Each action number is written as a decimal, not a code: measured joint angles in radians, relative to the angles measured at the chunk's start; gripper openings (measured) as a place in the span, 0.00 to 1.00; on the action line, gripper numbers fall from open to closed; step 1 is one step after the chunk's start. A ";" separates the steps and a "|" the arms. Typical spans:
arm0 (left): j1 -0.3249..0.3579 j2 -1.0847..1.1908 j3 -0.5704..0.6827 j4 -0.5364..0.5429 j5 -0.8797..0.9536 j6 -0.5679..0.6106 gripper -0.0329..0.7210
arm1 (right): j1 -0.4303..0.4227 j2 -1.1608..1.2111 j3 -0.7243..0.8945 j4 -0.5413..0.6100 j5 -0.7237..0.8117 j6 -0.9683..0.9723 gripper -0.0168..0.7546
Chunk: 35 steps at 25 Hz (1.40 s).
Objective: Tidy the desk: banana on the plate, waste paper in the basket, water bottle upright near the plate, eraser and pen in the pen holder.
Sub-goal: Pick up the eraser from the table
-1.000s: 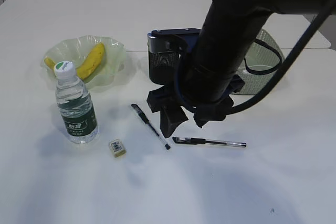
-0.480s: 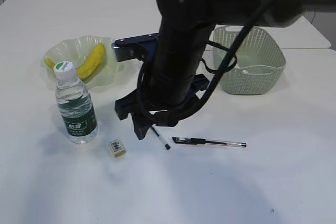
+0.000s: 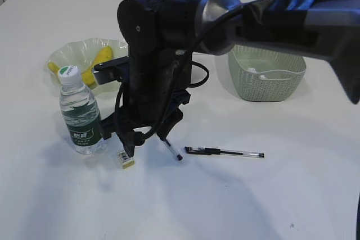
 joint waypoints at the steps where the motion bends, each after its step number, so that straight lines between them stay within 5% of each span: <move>1: 0.000 0.000 0.000 -0.001 0.000 0.000 0.68 | 0.000 0.015 -0.013 0.000 0.004 0.000 0.70; 14: 0.000 0.000 0.000 -0.005 -0.001 0.000 0.66 | 0.000 0.150 -0.170 -0.004 0.006 0.011 0.70; 35: 0.000 0.000 0.000 -0.007 -0.001 0.000 0.66 | 0.000 0.232 -0.178 0.047 -0.060 0.074 0.70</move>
